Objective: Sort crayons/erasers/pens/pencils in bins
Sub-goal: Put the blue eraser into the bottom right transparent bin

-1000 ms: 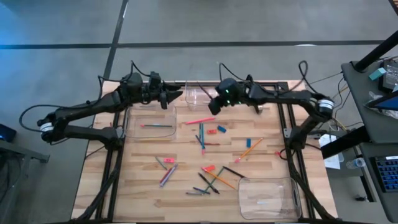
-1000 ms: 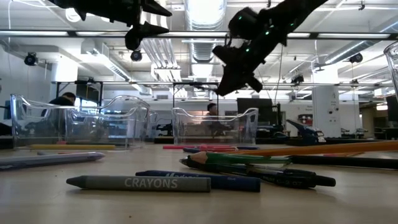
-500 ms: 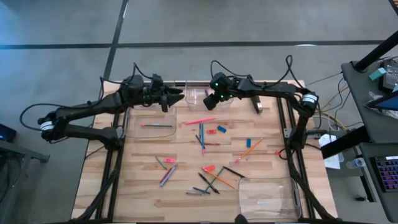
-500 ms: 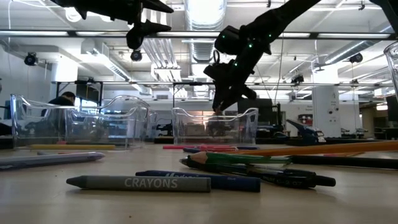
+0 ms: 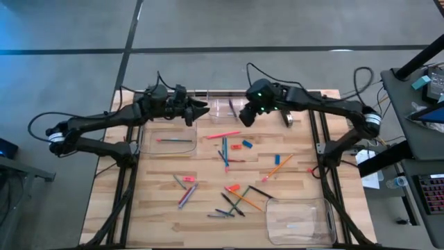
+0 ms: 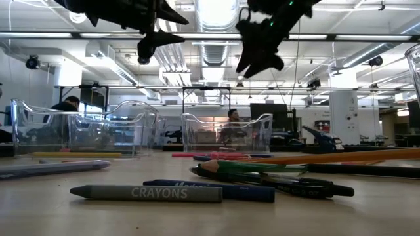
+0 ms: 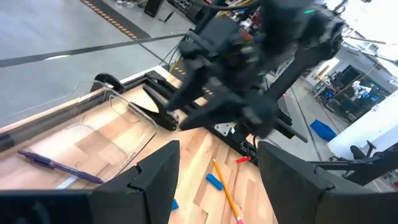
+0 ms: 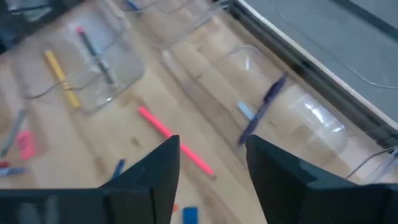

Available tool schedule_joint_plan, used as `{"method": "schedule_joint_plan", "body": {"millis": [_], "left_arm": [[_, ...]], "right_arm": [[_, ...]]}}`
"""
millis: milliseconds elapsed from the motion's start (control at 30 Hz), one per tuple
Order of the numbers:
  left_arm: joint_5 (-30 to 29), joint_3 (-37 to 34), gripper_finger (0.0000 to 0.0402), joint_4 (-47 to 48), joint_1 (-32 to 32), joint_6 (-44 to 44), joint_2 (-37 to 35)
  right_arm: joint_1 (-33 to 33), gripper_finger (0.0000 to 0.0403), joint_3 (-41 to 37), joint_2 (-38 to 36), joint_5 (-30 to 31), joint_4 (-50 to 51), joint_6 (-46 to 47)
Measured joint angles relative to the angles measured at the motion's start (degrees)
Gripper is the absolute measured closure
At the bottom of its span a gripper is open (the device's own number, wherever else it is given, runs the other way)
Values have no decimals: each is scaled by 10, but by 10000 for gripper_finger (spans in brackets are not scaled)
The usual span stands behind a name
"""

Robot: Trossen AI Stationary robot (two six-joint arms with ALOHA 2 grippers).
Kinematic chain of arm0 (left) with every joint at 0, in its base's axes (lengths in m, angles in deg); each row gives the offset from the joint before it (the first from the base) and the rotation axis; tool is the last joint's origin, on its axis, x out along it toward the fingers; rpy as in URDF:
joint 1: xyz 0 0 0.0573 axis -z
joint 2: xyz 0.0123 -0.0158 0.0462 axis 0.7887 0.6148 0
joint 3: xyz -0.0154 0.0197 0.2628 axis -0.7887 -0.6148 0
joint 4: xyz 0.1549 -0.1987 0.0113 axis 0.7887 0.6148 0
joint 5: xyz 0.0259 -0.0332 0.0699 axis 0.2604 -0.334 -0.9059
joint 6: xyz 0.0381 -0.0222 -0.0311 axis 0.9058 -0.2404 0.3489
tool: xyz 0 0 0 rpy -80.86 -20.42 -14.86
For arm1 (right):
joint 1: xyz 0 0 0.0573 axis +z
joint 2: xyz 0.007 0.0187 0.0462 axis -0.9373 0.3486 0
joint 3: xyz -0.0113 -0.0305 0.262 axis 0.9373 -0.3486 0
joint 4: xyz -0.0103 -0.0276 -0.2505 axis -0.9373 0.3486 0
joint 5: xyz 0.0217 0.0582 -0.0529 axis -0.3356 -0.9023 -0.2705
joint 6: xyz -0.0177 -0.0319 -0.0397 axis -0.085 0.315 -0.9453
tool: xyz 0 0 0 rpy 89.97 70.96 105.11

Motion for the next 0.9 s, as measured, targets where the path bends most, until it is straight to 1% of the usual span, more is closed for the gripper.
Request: {"method": "schedule_joint_plan", "body": {"millis": [100,233,367,533,600,733,900], "left_arm": [[1,0,201,-13,1,0,12],[3,0,201,-63,3,0,26],[5,0,201,-110,6,-1,38],[6,0,201,-116,12,-1,40],[6,0,201,-116,16,-1,40],[6,0,201,-116,20,-1,39],[7,0,201,-116,20,-1,39]], "right_arm": [[22,238,-18,-29,0,0,9],[53,246,-47,-49,0,0,31],[80,253,-86,-49,0,0,60],[91,261,-151,-37,1,0,149],[91,264,-179,-34,2,-5,168],[91,261,-235,-33,16,-72,187],[91,255,-293,-33,16,-180,207]]}}
